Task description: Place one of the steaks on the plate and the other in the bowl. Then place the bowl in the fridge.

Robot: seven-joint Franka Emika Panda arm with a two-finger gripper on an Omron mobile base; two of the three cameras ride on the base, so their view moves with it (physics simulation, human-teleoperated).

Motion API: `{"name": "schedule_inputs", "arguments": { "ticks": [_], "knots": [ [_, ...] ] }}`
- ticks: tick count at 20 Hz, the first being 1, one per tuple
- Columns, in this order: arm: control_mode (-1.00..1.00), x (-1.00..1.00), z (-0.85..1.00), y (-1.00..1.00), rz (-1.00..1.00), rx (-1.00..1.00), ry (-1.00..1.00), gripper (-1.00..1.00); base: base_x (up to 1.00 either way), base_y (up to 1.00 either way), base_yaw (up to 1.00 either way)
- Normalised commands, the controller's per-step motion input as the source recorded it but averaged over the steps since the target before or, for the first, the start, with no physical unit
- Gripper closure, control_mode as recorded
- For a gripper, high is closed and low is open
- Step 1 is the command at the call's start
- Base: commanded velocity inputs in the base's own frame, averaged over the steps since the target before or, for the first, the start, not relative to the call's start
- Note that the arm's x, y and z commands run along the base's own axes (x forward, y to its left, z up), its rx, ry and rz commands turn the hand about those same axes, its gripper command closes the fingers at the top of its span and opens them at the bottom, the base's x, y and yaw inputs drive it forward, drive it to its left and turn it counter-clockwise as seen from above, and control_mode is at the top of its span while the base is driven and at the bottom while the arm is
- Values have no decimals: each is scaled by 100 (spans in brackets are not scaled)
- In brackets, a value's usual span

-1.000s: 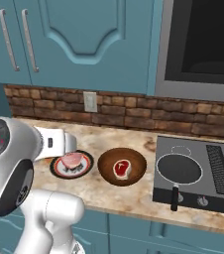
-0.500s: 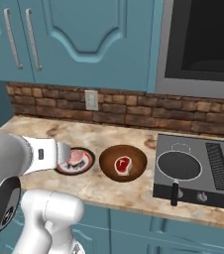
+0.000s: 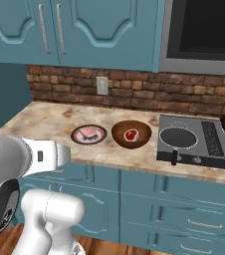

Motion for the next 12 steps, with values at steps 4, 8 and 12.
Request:
{"name": "schedule_inputs", "arguments": {
  "ticks": [4, 8, 12],
  "knots": [
    [100, 0, 0, 0, 0, 0, 0, -100, -86, -14, -9],
    [100, 0, 0, 0, 0, 0, 0, -100, -76, -29, -24],
    [100, 0, 0, 0, 0, 0, 0, -100, -61, -33, -33]
  ]
}}
